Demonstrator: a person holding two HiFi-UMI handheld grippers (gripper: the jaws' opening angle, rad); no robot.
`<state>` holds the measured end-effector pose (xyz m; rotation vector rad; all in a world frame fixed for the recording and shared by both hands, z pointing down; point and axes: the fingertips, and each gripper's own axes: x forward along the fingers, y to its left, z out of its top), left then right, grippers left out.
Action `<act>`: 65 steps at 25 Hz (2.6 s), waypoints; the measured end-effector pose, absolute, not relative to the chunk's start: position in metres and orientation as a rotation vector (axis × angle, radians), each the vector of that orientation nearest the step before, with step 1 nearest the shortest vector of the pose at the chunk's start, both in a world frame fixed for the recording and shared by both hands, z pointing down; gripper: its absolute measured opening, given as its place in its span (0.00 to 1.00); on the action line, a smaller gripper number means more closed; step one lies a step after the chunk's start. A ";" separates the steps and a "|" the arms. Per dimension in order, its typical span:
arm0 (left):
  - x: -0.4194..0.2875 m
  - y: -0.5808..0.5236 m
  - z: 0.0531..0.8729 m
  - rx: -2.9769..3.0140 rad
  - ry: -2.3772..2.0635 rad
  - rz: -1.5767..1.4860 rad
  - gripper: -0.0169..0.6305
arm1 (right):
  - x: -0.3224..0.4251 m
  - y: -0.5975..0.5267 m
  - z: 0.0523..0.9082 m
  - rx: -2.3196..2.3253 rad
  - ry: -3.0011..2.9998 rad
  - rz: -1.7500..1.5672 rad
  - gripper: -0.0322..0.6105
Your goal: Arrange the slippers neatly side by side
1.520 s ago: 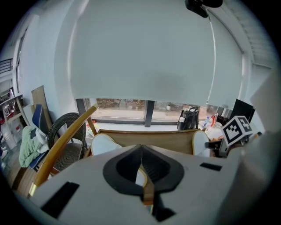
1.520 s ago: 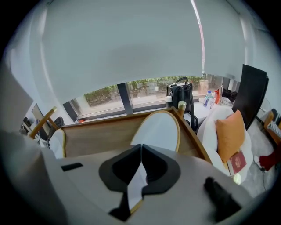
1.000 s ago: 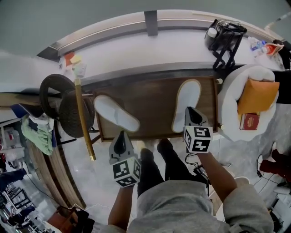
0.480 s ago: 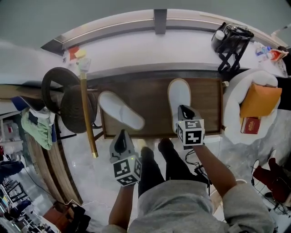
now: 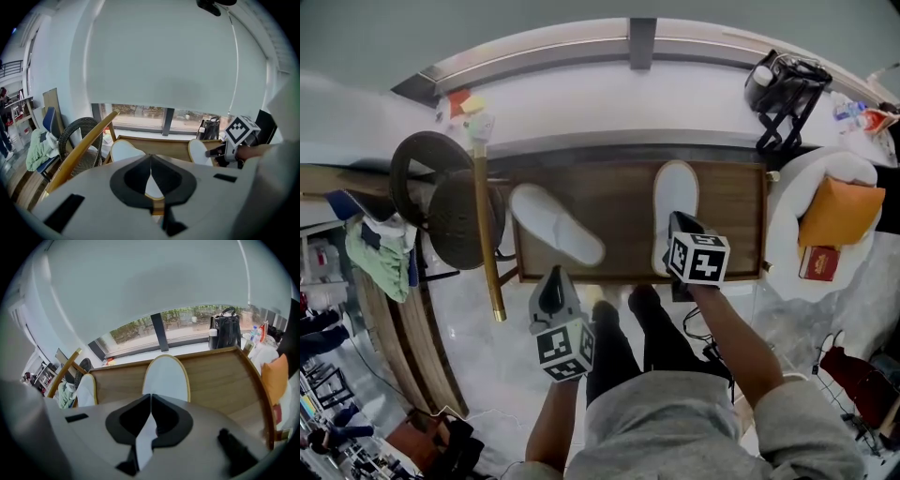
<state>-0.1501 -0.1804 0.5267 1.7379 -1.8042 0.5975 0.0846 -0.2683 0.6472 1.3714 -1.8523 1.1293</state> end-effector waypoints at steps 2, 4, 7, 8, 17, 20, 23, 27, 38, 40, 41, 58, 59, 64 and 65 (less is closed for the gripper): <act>-0.150 -0.181 0.527 1.737 -1.806 0.603 0.05 | 0.083 -0.266 0.652 1.344 -1.849 1.088 0.10; -0.146 -0.181 0.528 1.730 -1.812 0.606 0.05 | 0.085 -0.265 0.657 1.309 -1.856 1.035 0.10; -0.136 -0.185 0.532 1.727 -1.800 0.603 0.05 | 0.093 -0.265 0.659 1.291 -1.896 1.043 0.10; -0.135 -0.187 0.535 1.727 -1.791 0.596 0.05 | 0.093 -0.264 0.659 1.288 -1.909 1.070 0.11; -0.149 -0.221 0.558 1.690 -1.806 0.542 0.05 | 0.093 -0.259 0.638 1.324 -1.993 0.960 0.28; -0.153 -0.234 0.571 1.693 -1.811 0.552 0.32 | 0.097 -0.259 0.629 1.338 -2.009 0.859 0.28; -0.161 -0.243 0.584 1.680 -1.852 0.609 0.41 | 0.101 -0.260 0.620 1.346 -2.020 0.777 0.28; -0.173 -0.254 0.612 1.624 -1.881 0.721 0.42 | 0.105 -0.264 0.609 1.370 -2.041 0.744 0.28; -0.204 -0.251 0.639 1.457 -1.929 0.783 0.34 | 0.122 -0.257 0.607 1.399 -2.017 0.726 0.28; -0.207 -0.251 0.637 1.457 -1.948 0.805 0.24 | 0.122 -0.257 0.608 1.394 -2.015 0.722 0.28; -0.208 -0.252 0.637 1.459 -1.956 0.819 0.20 | 0.121 -0.257 0.609 1.392 -2.015 0.718 0.28; -0.206 -0.251 0.615 1.555 -1.984 0.892 0.07 | 0.122 -0.255 0.605 1.403 -2.021 0.709 0.28; -0.203 -0.253 0.613 1.566 -1.981 0.887 0.07 | 0.123 -0.255 0.605 1.406 -2.020 0.709 0.28; -0.187 -0.258 0.602 1.639 -1.962 0.875 0.07 | 0.124 -0.253 0.604 1.415 -2.020 0.709 0.28; -0.182 -0.259 0.600 1.659 -1.956 0.878 0.07 | 0.125 -0.253 0.603 1.418 -2.020 0.708 0.28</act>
